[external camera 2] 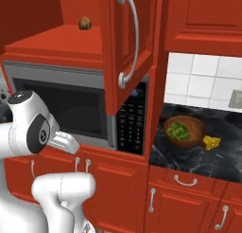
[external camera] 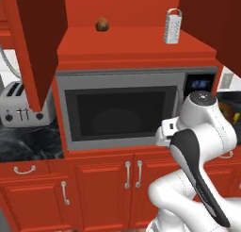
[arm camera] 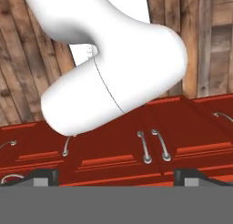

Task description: Pick the cheese from the fridge and the cheese grater from the cabinet and place them next to the salad bowl.

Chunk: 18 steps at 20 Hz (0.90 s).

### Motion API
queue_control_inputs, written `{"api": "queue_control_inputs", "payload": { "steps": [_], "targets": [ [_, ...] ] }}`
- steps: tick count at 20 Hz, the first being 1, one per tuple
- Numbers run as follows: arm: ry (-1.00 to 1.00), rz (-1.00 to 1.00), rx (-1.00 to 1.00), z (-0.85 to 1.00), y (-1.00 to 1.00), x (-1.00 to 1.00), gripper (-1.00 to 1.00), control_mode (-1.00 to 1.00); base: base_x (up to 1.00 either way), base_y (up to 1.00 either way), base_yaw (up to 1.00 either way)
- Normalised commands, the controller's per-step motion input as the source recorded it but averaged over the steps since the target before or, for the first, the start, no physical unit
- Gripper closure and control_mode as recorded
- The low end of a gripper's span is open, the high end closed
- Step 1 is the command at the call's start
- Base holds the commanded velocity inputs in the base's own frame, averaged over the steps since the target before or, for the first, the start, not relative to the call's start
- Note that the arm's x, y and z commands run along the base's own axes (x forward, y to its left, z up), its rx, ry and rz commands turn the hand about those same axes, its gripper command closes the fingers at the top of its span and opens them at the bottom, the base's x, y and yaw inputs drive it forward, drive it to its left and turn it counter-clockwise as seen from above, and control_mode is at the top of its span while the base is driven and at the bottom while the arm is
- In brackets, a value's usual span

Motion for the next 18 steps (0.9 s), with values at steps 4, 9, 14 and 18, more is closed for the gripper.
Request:
{"api": "queue_control_inputs", "payload": {
  "steps": [4,9,14,18],
  "targets": [
    [0.0,0.0,0.0,0.0,0.0,0.0,-1.0,1.0,0.25,0.37,-0.15],
    [0.0,0.0,0.0,0.0,0.0,0.0,-1.0,1.0,0.05,0.2,-0.35],
    [0.0,0.0,0.0,0.0,0.0,0.0,-1.0,1.0,0.08,0.01,-0.24],
    [0.0,0.0,0.0,0.0,0.0,0.0,-1.0,1.0,0.32,0.15,-0.1]
  ]
}}
